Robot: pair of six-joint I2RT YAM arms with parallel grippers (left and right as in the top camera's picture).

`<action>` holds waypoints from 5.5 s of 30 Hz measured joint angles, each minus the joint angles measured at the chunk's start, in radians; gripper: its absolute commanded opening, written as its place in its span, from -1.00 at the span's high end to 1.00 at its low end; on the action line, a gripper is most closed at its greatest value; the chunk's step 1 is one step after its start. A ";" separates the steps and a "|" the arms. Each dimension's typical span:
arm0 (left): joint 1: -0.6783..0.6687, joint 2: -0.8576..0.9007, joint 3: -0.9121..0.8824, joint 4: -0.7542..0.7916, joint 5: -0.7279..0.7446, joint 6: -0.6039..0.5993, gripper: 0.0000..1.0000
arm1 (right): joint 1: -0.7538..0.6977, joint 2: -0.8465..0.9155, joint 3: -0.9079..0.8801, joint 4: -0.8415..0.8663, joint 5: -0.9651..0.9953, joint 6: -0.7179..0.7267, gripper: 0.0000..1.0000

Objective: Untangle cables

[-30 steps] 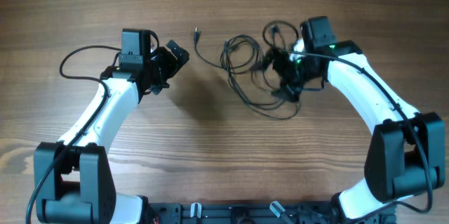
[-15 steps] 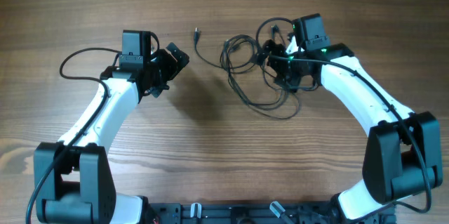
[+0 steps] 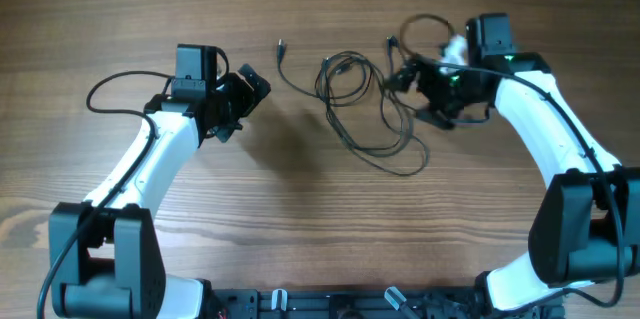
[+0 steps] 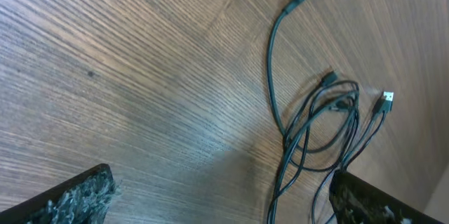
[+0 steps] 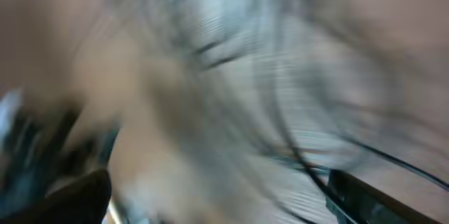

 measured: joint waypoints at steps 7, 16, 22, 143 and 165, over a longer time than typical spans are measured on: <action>-0.079 0.000 0.000 0.000 0.000 -0.008 -1.00 | 0.023 -0.002 0.002 0.117 -0.339 -0.304 -0.99; -0.109 0.000 0.000 0.087 0.143 0.047 -1.00 | 0.023 -0.002 0.001 0.106 -0.363 -0.280 -0.99; -0.277 0.000 0.000 0.243 0.213 0.214 -1.00 | 0.023 -0.002 0.002 0.056 -0.293 -0.192 -0.99; -0.486 0.347 -0.011 1.299 0.431 -1.204 0.92 | 0.011 -0.032 0.012 0.084 0.365 0.075 -0.99; -0.207 0.344 -0.005 0.973 0.709 -0.426 -0.99 | -0.274 -0.165 0.015 0.061 0.245 -0.219 -0.99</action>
